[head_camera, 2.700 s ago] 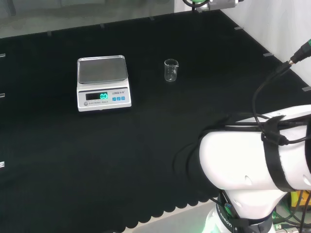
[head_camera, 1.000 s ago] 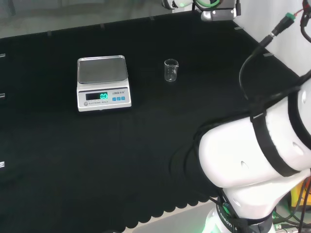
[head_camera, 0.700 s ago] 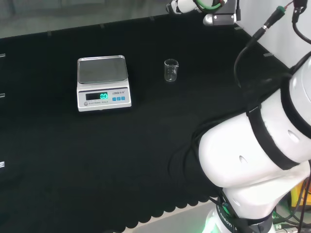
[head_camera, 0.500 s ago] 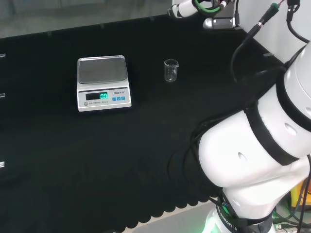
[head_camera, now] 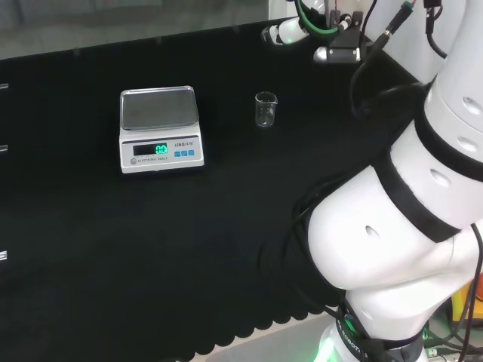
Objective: Pick up the beaker.
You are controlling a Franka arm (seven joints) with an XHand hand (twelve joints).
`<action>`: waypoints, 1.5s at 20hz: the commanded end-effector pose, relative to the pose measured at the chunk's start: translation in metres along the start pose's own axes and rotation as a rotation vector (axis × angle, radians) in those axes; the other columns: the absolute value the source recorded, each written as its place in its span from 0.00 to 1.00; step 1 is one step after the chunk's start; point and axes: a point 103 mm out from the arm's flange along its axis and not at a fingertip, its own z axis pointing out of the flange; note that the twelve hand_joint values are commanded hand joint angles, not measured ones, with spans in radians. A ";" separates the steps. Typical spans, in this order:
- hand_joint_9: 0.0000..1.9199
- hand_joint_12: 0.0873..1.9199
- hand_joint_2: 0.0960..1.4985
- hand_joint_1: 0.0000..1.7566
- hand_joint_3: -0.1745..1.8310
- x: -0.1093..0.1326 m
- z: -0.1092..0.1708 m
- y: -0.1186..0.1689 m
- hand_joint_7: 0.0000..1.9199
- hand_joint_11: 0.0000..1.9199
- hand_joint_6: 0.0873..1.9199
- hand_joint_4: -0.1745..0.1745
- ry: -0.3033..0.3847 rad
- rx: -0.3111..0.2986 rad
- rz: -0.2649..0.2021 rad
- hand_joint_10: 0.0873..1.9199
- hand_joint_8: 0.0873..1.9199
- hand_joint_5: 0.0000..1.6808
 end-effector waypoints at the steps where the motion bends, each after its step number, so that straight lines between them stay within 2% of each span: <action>1: 0.05 0.76 0.47 0.25 0.26 -0.009 0.025 0.016 0.01 0.07 0.00 0.55 0.041 0.011 0.001 0.40 0.34 0.13; 9: 0.05 0.76 0.47 0.25 0.26 -0.013 0.054 0.039 0.02 0.07 0.00 0.55 0.033 0.065 -0.013 0.41 0.34 0.13; 22: 0.05 0.76 0.46 0.26 0.26 -0.018 0.096 0.082 0.02 0.07 0.00 0.54 0.064 0.122 -0.040 0.41 0.34 0.13; 30: 0.05 0.76 0.46 0.26 0.26 -0.010 0.121 0.100 0.02 0.07 0.00 0.54 0.070 0.163 -0.070 0.41 0.34 0.13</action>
